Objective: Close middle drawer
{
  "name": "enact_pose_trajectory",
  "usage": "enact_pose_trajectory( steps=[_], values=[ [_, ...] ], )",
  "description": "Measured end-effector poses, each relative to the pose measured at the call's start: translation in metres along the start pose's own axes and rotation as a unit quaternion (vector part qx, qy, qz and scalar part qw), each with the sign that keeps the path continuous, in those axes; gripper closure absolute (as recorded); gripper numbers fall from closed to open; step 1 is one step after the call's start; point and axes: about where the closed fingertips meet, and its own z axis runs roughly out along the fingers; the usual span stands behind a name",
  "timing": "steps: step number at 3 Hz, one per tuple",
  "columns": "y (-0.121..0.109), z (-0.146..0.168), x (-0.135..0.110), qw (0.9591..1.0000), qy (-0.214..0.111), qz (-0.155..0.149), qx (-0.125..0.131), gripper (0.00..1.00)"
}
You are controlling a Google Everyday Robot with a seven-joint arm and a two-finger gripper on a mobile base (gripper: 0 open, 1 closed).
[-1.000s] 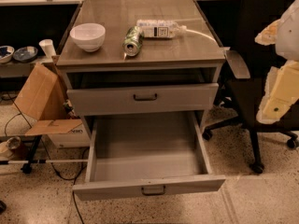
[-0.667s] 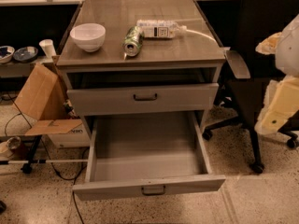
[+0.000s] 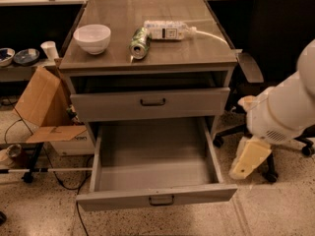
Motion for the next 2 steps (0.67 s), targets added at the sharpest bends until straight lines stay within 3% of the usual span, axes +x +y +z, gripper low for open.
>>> enact_pose_trajectory(
  steps=[1, 2],
  values=[
    [0.016, 0.126, 0.013, 0.9985, -0.007, 0.042, -0.034, 0.0],
    [0.023, 0.197, 0.021, 0.9961, -0.012, 0.068, -0.055, 0.0]
  ],
)
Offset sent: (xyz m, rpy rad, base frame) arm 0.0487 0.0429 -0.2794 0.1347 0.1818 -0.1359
